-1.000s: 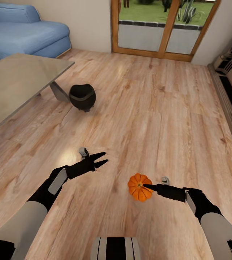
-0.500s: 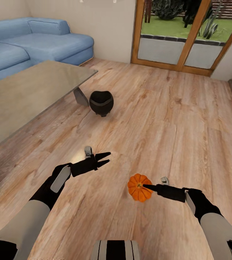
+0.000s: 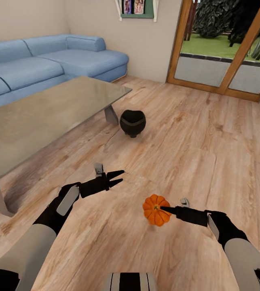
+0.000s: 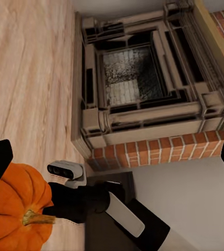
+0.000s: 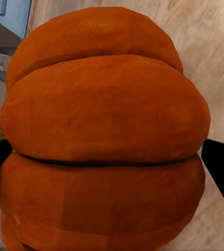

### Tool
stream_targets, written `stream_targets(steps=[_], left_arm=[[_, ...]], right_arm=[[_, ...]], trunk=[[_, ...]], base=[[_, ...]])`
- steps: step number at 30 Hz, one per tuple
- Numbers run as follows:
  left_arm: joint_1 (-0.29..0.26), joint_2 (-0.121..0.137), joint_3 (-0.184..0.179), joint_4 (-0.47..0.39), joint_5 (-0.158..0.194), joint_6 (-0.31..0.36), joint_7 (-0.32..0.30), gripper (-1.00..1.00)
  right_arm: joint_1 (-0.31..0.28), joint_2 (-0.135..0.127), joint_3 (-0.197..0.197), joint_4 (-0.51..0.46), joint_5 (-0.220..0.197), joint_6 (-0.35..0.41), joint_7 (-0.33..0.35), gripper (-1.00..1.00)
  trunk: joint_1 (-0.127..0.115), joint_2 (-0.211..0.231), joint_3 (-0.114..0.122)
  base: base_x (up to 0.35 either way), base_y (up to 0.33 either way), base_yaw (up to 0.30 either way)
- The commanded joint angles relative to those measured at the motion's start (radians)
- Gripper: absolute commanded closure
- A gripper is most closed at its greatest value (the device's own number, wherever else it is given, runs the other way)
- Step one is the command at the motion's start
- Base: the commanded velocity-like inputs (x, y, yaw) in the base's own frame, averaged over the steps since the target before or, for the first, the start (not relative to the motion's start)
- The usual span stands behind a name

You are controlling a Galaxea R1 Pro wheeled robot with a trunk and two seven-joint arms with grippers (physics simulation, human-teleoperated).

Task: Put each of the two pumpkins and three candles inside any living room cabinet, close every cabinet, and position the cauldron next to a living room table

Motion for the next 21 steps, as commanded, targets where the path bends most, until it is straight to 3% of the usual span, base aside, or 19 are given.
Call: stream_targets(steps=[1,5,16,21], left_arm=[[0.000,0.000,0.000,0.000,0.000,0.000,0.000,-1.00],[0.000,0.000,0.000,0.000,0.000,0.000,0.000,-1.00],[0.000,0.000,0.000,0.000,0.000,0.004,0.000,-1.00],[0.000,0.000,0.000,0.000,0.000,0.004,0.000,-1.00]], right_arm=[[0.000,0.000,-0.001,0.000,-0.002,0.003,0.002,1.00],[0.000,0.000,-0.001,0.000,-0.002,0.003,0.002,1.00],[0.000,0.000,-0.001,0.000,-0.002,0.003,0.002,1.00],[0.000,0.000,-0.001,0.000,-0.002,0.003,0.001,1.00]], trunk=[[0.000,0.000,0.004],[-0.002,0.001,0.019],[-0.007,0.004,0.062],[-0.009,0.005,0.081]], base=[[0.000,0.000,0.288],[0.000,0.000,0.288],[-0.221,0.000,0.288],[-0.040,0.000,0.288]])
